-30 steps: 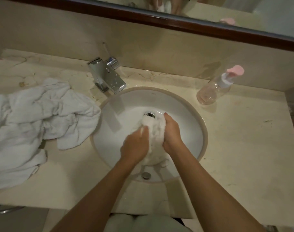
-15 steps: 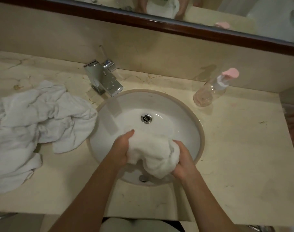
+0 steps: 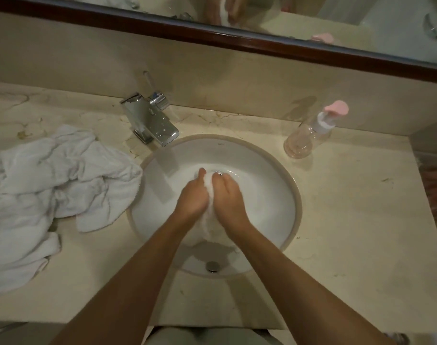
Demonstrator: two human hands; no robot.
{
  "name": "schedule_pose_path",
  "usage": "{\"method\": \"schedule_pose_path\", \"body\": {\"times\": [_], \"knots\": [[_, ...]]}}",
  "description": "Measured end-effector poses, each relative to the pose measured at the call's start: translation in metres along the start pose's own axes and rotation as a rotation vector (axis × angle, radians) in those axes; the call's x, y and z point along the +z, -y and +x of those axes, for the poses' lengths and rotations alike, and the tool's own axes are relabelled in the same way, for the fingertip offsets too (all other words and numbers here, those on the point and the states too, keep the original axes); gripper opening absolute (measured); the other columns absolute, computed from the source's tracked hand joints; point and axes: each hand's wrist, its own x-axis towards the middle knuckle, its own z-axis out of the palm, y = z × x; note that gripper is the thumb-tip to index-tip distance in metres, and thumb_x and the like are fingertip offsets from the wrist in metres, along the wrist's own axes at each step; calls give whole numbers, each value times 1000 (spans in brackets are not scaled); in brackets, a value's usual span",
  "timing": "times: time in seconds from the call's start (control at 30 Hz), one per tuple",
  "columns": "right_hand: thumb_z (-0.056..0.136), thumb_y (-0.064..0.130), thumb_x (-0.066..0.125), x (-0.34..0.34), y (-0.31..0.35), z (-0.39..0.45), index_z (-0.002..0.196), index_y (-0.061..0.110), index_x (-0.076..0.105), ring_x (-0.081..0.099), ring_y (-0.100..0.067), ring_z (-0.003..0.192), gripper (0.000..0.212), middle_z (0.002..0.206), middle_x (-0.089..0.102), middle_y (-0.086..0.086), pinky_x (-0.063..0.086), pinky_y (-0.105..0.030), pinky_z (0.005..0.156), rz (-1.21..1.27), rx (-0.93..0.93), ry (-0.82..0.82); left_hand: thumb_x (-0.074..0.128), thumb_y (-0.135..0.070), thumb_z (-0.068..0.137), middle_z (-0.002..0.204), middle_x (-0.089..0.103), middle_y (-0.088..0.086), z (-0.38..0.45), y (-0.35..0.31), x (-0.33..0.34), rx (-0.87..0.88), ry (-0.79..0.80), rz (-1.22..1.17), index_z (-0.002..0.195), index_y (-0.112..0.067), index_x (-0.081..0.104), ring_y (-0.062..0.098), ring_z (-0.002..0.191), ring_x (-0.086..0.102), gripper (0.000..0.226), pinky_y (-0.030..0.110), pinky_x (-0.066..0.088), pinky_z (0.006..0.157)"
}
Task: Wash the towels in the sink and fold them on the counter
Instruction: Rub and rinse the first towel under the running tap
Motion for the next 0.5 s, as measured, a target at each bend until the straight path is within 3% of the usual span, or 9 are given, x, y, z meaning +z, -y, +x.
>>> {"method": "schedule_pose_path", "body": {"times": [0.07, 0.17, 0.27, 0.33, 0.37, 0.43, 0.5], "knots": [[106, 29, 33, -8, 4, 30, 89, 11, 54, 51, -22, 87, 33, 86, 53, -2, 43, -40, 84, -58, 96, -148, 22, -45, 107, 121, 64, 4, -21, -10, 10, 48, -8, -144, 130, -17, 58, 24, 111, 60, 52, 38, 46, 100], [103, 23, 31, -22, 8, 59, 75, 17, 46, 52, -31, 85, 32, 79, 50, -3, 43, -41, 74, -13, 244, -199, 20, -46, 107, 95, 66, 0, -41, -24, 16, 39, -31, -182, 98, -17, 66, 16, 92, 61, 55, 29, 44, 82], [103, 21, 34, -7, 3, 16, 75, 16, 50, 58, -31, 85, 32, 84, 58, -10, 47, -44, 79, -162, 79, 41, 19, -44, 107, 94, 66, 13, -7, -30, -6, -117, -121, -218, 100, -5, 65, 26, 86, 63, 61, 33, 47, 76], [104, 22, 34, -10, -3, 1, 69, 19, 44, 54, -26, 79, 36, 78, 54, -6, 43, -41, 75, -182, -33, 51, 19, -49, 106, 90, 66, 13, -11, -29, -4, -126, -120, -252, 92, -7, 66, 25, 82, 63, 65, 32, 49, 75], [105, 21, 33, -15, -2, 12, 69, 19, 44, 53, -26, 81, 37, 80, 54, -6, 41, -39, 75, -205, -23, -8, 19, -50, 106, 101, 68, 14, -22, -28, 7, -91, -130, -217, 102, -7, 69, 26, 95, 64, 65, 34, 49, 86], [104, 18, 32, -28, -2, 46, 73, 14, 48, 48, -27, 81, 35, 84, 53, -7, 35, -33, 74, -194, 147, -114, 23, -47, 106, 111, 66, 10, -56, -26, 33, 9, -121, -127, 112, -11, 67, 27, 107, 60, 57, 37, 44, 98], [100, 17, 36, -39, -2, 66, 72, 14, 48, 45, -26, 72, 30, 74, 49, -4, 36, -33, 69, 74, 358, -162, 30, -40, 106, 94, 65, 7, -75, -20, 46, 72, -120, -90, 86, -12, 61, 27, 91, 58, 46, 39, 43, 86]]}}
